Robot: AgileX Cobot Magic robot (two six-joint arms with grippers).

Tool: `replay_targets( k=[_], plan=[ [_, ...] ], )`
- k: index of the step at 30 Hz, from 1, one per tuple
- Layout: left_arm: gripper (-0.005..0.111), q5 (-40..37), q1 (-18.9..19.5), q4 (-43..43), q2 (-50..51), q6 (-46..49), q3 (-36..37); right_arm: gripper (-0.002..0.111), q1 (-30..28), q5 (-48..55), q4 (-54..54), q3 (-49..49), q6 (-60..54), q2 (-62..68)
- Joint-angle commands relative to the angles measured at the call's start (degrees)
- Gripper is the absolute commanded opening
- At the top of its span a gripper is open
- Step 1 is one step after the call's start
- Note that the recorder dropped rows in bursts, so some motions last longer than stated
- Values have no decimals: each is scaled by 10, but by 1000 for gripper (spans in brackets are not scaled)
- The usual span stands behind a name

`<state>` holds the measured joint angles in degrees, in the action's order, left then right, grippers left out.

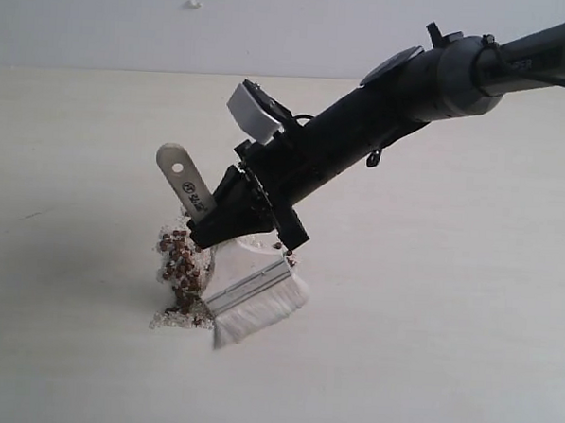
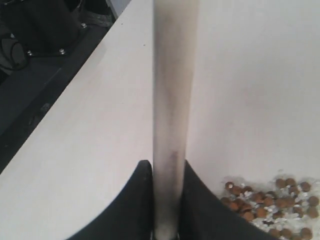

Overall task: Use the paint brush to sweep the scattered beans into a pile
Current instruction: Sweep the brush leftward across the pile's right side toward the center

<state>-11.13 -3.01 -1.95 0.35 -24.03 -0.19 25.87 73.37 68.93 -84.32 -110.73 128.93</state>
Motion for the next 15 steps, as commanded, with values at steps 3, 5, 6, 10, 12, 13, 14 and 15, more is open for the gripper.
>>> replay_targets(
  k=[3, 5, 6, 10, 12, 13, 14, 15],
  plan=[
    [0, 0, -4, 1, -3, -2, 2, 0, -3, -34, 2, -56, 20, 21],
    [0, 0, -4, 1, -3, -2, 2, 0, -3, -34, -4, -74, 74, 18],
    [0, 0, -4, 1, -3, -2, 2, 0, -3, -34, -10, -79, 98, 14],
    [0, 0, -4, 1, -3, -2, 2, 0, -3, -34, -19, -83, 142, -26],
    [0, 0, -4, 1, -3, -2, 2, 0, -3, -34, -16, -83, 157, -53],
    [0, 0, -4, 1, -3, -2, 2, 0, -3, -34, -16, -83, 171, -70],
    [0, 0, -4, 1, -3, -2, 2, 0, -3, -34, -17, -83, 185, -81],
    [0, 0, -4, 1, -3, -2, 2, 0, -3, -34, -20, -83, 200, -91]
  ],
)
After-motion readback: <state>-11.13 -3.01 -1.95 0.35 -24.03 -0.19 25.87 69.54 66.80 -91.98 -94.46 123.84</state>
